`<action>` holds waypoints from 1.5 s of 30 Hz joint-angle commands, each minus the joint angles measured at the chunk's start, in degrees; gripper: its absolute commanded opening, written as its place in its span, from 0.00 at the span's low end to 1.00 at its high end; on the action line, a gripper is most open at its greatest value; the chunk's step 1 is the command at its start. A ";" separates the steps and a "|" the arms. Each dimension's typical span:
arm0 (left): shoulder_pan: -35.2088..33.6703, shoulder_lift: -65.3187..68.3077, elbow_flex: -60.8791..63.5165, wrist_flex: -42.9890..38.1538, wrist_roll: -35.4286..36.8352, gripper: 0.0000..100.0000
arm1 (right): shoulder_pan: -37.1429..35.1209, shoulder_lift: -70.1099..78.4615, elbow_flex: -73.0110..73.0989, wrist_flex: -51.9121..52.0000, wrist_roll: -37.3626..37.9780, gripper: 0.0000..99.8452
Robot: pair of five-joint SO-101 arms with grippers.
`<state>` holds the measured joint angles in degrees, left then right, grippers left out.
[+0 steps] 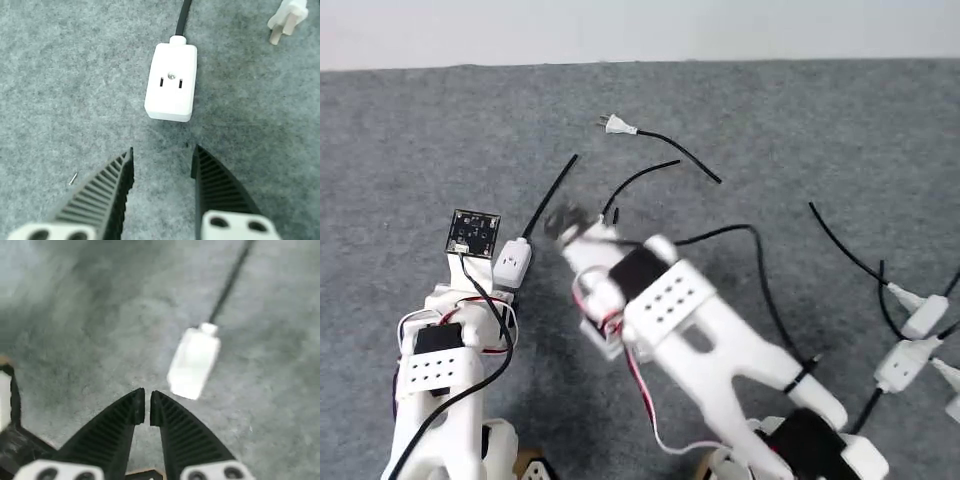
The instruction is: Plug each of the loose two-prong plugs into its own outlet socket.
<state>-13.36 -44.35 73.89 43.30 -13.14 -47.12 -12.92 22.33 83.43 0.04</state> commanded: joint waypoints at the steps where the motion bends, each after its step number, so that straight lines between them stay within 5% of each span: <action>1: -0.53 -0.97 -2.24 -1.14 -0.88 0.18 | -1.01 -2.24 4.92 -6.46 1.05 0.01; 20: -0.44 -0.79 -1.63 -1.32 -0.88 0.18 | 18.77 -2.15 19.43 -24.92 12.40 0.01; 29: 1.67 -1.05 -1.89 -0.62 0.44 0.18 | 17.89 -6.37 18.29 -23.16 11.34 0.01; 35: 18.90 -0.70 -12.18 18.64 25.67 0.18 | 19.30 -23.60 22.07 -20.44 0.53 0.01; 41: 37.10 -0.53 -6.81 7.65 38.33 0.27 | 32.66 -36.97 36.57 -24.48 1.23 0.01; 45: 44.66 -0.44 -6.81 7.82 49.67 0.37 | 38.81 -37.58 38.15 -24.48 3.60 0.01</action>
<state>25.85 -44.35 67.82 52.97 29.58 -12.04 -48.44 60.48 60.13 2.51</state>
